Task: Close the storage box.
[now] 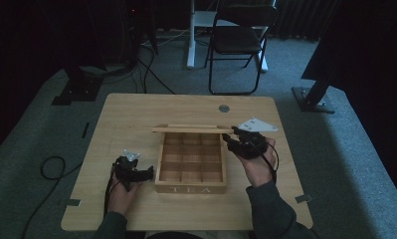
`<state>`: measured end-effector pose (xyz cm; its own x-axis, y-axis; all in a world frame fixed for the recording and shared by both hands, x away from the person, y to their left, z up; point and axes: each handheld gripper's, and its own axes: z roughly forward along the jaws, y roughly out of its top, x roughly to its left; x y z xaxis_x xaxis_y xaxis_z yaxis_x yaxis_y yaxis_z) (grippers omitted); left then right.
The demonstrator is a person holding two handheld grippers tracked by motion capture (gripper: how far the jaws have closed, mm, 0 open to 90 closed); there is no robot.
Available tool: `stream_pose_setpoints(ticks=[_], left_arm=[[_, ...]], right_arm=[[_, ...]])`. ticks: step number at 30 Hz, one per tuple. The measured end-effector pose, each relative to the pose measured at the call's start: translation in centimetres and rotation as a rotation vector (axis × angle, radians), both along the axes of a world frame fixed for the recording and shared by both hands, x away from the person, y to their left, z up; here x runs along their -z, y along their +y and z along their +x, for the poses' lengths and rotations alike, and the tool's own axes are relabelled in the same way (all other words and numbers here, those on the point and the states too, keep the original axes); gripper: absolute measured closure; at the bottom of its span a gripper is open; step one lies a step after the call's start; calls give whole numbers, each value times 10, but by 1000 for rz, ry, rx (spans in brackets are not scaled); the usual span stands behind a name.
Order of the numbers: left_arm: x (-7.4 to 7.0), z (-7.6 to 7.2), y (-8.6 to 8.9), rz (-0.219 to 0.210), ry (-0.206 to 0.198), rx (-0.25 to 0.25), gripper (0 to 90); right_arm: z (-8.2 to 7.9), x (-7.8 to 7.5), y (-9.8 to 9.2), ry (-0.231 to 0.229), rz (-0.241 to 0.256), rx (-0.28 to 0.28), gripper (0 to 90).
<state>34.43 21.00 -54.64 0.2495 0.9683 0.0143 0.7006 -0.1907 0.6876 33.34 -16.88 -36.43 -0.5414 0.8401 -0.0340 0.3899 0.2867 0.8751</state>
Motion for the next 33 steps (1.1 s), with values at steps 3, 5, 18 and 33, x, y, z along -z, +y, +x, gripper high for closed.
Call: stream_pose_setpoints(ticks=[3, 5, 18, 33], left_arm=[[0, 0, 0, -1, -1, -1, 16], [0, 0, 0, 2, 0, 2, 16], [0, 0, 0, -1, -1, -1, 16], [0, 0, -1, -5, 2, -6, 16]], right_arm=[[-4, 4, 0, -2, -5, 2, 569], [-8, 8, 1, -3, -9, 5, 569], [-25, 27, 2, 9, -13, 1, 564], [-33, 38, 2, 21, -11, -2, 551]])
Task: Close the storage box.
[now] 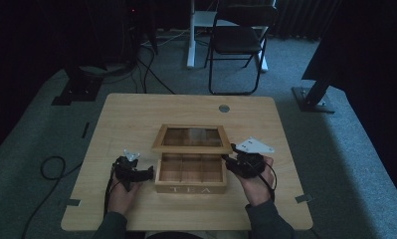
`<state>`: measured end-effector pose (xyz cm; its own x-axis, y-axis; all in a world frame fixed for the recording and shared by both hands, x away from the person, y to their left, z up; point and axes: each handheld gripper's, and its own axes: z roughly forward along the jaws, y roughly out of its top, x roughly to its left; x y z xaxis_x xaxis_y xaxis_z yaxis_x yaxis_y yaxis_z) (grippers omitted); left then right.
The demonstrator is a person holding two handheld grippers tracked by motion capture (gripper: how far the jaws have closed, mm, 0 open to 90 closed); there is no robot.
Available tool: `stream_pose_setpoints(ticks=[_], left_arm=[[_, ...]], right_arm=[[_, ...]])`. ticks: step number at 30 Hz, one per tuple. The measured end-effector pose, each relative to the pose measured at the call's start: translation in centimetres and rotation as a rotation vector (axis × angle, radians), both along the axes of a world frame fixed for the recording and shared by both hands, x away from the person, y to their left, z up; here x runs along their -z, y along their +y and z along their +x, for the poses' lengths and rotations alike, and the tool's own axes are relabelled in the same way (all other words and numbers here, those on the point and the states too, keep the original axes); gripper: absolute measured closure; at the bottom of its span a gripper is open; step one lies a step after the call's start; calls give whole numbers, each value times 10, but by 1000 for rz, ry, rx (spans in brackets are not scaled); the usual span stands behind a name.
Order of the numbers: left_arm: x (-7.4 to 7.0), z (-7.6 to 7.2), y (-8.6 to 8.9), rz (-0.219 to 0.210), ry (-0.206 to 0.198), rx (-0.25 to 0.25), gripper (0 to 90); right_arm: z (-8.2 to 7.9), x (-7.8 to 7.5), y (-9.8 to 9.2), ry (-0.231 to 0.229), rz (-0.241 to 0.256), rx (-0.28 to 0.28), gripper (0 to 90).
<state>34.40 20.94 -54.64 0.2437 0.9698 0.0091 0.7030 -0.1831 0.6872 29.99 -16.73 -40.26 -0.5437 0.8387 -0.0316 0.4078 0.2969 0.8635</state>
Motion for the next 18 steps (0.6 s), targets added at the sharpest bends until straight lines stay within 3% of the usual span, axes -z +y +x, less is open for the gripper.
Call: stream_pose_setpoints(ticks=[18], left_arm=[[0, -1, 0, 4, 0, 2, 16]], right_arm=[[-6, 10, -1, 6, 9, -5, 546]])
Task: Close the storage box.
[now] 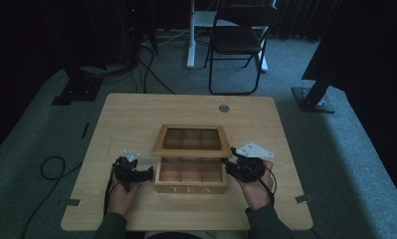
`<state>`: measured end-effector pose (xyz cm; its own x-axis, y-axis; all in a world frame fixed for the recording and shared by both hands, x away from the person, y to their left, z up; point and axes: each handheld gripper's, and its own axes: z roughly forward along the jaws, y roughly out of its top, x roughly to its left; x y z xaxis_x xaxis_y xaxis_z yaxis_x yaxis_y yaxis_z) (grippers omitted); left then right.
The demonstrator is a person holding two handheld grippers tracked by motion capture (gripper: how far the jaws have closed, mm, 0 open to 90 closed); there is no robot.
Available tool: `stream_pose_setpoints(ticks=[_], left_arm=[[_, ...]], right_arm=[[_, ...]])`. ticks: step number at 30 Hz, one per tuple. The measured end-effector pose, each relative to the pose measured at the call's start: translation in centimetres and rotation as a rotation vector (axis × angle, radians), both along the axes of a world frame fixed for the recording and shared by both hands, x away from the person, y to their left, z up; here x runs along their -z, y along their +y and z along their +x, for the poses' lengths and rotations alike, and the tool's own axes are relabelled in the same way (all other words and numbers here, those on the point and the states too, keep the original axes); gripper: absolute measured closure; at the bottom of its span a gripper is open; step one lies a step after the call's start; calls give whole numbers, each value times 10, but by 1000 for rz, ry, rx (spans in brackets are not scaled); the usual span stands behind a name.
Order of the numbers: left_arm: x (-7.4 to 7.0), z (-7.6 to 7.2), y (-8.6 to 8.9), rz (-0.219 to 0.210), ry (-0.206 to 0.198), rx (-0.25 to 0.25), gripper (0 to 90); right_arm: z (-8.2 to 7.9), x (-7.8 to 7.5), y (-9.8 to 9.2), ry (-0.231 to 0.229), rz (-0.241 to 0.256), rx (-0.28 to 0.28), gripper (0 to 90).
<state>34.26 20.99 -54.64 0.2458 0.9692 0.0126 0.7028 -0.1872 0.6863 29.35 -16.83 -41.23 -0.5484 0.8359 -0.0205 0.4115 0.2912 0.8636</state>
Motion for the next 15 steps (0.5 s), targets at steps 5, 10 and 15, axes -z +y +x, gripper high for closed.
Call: stream_pose_setpoints(ticks=[5, 10, 15], left_arm=[[0, 0, 0, -1, -1, -1, 16], [0, -1, 0, 2, 2, 1, 16], [0, -1, 0, 1, -2, 0, 16]], right_arm=[[-3, 5, 0, 14, -9, -2, 546], [-6, 7, 0, 19, -12, -3, 546], [-9, 11, 0, 33, -13, -4, 546]])
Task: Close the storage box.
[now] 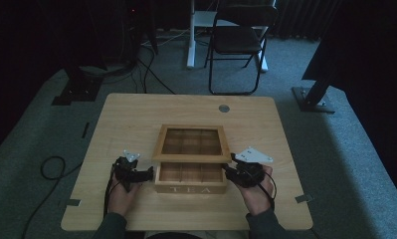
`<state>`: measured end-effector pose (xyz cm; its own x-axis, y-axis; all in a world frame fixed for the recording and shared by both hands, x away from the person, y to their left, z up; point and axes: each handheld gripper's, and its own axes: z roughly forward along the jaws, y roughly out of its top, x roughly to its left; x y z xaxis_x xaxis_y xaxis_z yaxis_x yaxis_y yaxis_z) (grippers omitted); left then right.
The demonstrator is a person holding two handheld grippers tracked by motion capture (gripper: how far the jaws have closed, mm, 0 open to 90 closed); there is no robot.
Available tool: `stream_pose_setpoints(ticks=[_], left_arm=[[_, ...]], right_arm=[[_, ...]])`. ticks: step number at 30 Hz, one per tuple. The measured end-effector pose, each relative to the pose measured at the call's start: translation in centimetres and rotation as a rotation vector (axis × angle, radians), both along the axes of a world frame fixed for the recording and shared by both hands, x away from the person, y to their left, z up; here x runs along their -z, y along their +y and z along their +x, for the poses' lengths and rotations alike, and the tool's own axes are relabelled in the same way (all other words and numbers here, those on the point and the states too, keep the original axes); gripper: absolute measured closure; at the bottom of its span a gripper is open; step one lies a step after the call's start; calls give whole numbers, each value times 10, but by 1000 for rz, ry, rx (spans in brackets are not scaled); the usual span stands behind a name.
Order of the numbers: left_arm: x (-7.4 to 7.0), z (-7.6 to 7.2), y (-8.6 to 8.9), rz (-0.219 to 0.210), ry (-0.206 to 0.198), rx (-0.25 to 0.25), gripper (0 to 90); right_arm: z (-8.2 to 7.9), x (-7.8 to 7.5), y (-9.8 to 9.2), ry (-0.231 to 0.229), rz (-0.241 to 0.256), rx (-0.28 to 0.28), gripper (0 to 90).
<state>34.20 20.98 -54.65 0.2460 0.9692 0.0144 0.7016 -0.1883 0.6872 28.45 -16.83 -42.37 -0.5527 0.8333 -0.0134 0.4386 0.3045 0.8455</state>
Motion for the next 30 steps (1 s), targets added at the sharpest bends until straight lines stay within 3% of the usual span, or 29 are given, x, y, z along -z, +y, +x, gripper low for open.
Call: stream_pose_setpoints(ticks=[30], left_arm=[[0, 0, 0, 1, 4, 2, 16]], right_arm=[[-11, 27, -2, 41, 1, -13, 556]])
